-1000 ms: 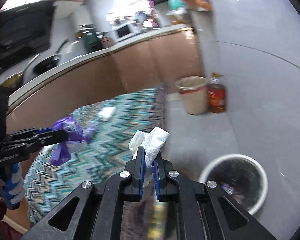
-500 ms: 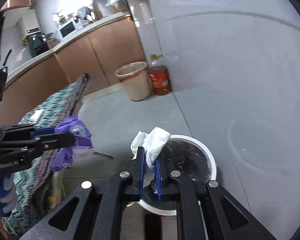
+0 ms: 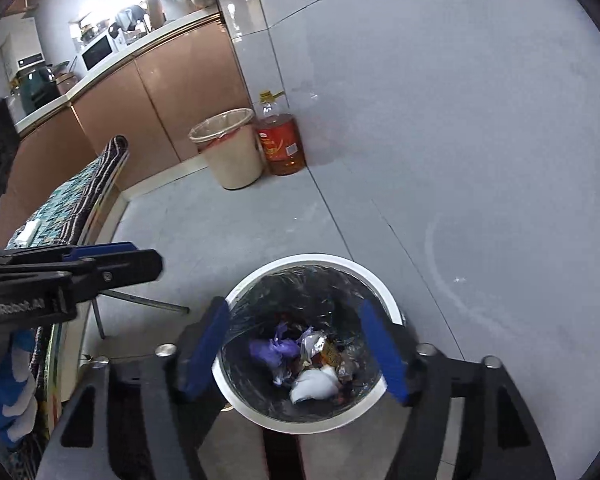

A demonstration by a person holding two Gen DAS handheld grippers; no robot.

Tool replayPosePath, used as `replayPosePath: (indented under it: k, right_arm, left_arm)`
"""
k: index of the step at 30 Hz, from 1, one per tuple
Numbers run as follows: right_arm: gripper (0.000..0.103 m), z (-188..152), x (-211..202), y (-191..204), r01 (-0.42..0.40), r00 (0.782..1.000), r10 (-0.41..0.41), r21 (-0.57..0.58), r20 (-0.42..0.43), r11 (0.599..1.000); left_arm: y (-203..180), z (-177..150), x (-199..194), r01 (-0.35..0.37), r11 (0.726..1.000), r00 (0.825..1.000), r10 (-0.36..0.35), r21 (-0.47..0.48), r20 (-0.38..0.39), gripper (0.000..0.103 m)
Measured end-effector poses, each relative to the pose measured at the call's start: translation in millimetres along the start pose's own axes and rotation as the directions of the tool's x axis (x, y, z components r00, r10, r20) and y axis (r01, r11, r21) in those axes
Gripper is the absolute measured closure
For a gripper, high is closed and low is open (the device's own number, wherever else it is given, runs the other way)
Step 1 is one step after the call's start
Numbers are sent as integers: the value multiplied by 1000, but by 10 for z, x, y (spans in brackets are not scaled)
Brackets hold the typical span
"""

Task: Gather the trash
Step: 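Carry the glove and tissue over the white bin and open both tools, then move both tools back from the bin to the table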

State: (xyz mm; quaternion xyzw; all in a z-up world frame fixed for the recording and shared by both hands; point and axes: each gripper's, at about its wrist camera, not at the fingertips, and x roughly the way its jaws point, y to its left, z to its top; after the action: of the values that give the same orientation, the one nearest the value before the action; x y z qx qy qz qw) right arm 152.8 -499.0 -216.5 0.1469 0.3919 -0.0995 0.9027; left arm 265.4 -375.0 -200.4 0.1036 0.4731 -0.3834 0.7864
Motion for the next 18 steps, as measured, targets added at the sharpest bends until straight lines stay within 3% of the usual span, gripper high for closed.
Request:
replayPosePath:
  k: [2,5,12,18]
  right_arm:
    - [14,-11,-40,-32,3,1000,-3,9,5,1000]
    - [0,14,-135,27,0,1000,-1,23,29,1000]
    - [0,84,-503,248,-50,992,45,37,117,998]
    - [0,147,-877,584,-96,980,98,-21,174,995]
  left_arm:
    - [11,-42,-105,-2,1000,1000,2,-6,24,60]
    - [48,-114,-322,3,1000,997,-1,-22,77,60]
    - [118,-338,-918,-22,1000,985,26,-22,170,60]
    - [169,-538,-1464,-59,998,970,65,-31,235,60]
